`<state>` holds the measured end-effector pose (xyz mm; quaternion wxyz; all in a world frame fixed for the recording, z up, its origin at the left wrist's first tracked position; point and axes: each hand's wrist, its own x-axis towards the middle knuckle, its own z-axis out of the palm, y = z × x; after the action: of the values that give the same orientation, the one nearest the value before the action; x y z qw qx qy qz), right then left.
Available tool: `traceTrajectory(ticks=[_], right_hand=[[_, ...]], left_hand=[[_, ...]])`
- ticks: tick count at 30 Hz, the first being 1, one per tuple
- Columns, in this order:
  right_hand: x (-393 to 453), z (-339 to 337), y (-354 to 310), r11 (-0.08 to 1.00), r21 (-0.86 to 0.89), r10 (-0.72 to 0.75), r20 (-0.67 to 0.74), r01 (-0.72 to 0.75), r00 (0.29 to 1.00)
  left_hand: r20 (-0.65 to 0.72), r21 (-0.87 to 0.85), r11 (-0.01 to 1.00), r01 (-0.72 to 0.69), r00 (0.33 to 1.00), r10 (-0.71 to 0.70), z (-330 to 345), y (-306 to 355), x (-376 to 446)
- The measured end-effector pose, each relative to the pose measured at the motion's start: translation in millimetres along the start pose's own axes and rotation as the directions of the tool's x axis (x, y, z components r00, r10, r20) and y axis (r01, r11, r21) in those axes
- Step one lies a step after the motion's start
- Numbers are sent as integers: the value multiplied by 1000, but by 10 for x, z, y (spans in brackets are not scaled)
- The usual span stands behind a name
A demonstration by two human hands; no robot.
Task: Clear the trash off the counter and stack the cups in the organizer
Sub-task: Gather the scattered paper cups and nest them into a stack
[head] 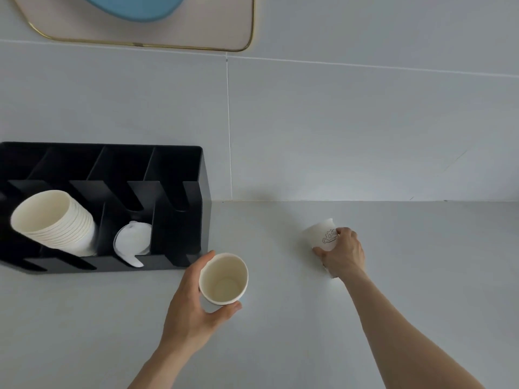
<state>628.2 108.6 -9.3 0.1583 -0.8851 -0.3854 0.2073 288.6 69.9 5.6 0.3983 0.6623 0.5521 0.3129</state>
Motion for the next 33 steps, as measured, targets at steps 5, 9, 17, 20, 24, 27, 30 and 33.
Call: traceTrajectory(ticks=[5, 9, 17, 20, 24, 27, 30, 33], right_hand=[[-655, -89, -585, 868, 473, -191, 38, 151, 981], [-1209, -278, -944, 692, 659, -378, -17, 294, 926], [-1727, -21, -1095, 606, 673, -604, 42, 424, 796], [-1784, 140, -1017, 675, 587, -597, 80, 446, 798], [-1765, 294, -870, 710, 515, -615, 121, 481, 779], [-1740, 332, -758, 757, 463, -593, 189, 462, 782], [-1708, 279, -709, 786, 459, -561, 247, 414, 790], [-1663, 193, -723, 789, 539, -493, 269, 295, 827]], left_hand=[[-4, 23, 1000, 17, 1000, -17, -11, 34, 3], [-12, 34, 999, 15, 1000, -15, -14, 52, -6], [-5, -6, 999, 41, 999, -41, -24, 144, -32], [-12, -9, 997, 71, 997, -71, -17, 150, -49], [-7, -2, 996, 94, 996, -94, -23, 144, -36], [59, 15, 997, 80, 995, -81, -66, 148, -36], [146, -15, 996, 88, 986, -85, -161, 160, -78], [210, -186, 967, 175, 968, -135, -290, 199, -109]])
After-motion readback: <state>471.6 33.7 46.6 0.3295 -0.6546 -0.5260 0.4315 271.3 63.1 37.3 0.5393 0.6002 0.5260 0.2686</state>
